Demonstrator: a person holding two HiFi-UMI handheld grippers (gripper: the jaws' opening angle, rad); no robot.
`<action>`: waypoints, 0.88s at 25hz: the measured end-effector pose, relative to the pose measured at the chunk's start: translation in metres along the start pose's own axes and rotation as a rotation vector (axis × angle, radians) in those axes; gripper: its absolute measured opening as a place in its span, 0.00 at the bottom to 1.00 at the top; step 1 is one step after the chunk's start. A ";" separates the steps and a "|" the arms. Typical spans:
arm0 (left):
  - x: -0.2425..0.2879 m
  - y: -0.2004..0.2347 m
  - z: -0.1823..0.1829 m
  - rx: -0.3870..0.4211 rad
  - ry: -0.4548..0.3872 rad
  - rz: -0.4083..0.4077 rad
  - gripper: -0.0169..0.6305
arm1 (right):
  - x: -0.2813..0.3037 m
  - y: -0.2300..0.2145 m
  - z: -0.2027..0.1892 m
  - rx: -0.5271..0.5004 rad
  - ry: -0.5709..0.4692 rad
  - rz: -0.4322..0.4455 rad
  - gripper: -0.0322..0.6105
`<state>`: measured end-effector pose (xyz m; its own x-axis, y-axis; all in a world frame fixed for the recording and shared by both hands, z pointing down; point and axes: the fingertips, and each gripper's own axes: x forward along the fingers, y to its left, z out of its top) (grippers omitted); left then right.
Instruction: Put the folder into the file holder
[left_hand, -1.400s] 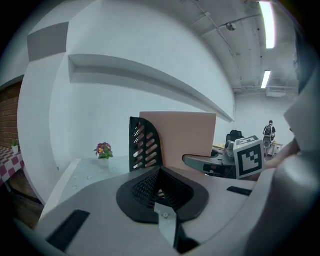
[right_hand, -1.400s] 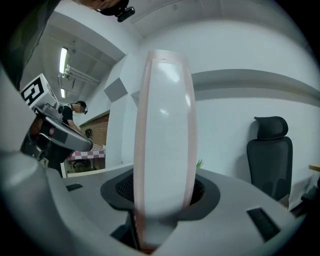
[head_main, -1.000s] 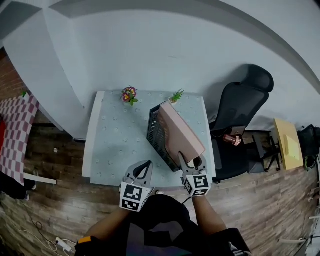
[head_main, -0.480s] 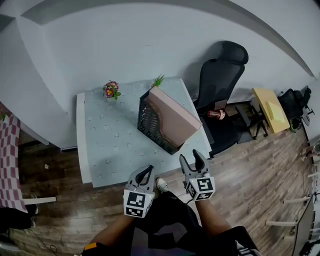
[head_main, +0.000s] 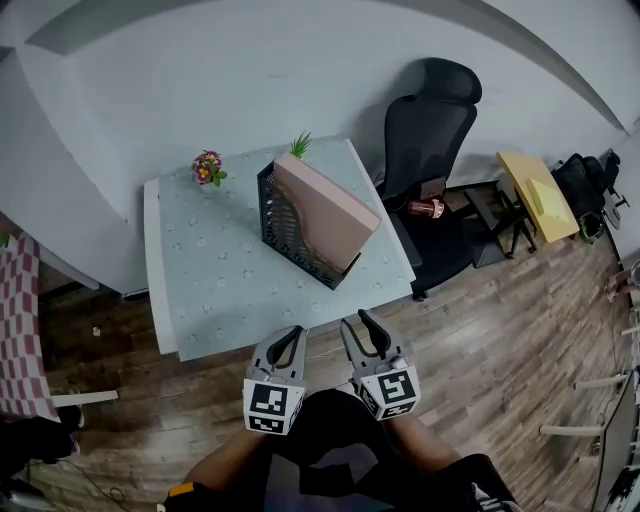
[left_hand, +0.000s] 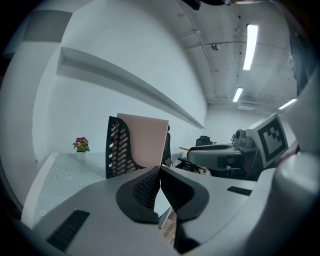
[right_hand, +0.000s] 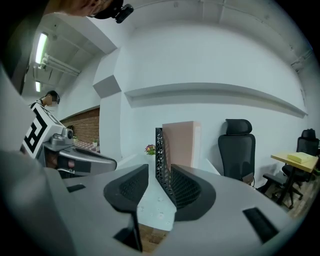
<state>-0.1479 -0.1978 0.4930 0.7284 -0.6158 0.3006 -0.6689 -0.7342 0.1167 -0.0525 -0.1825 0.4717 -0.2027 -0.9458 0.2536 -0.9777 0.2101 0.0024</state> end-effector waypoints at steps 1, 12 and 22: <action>-0.001 -0.006 0.000 0.000 -0.003 0.010 0.04 | -0.006 0.000 0.002 -0.013 -0.003 0.009 0.28; -0.004 -0.102 -0.001 0.036 -0.019 0.111 0.04 | -0.086 -0.025 -0.019 -0.037 0.035 0.135 0.13; -0.010 -0.169 -0.031 0.088 0.019 0.118 0.04 | -0.140 -0.040 -0.049 -0.042 0.020 0.182 0.08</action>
<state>-0.0469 -0.0582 0.4996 0.6416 -0.6947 0.3251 -0.7336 -0.6795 -0.0042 0.0174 -0.0465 0.4834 -0.3748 -0.8862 0.2724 -0.9216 0.3882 -0.0049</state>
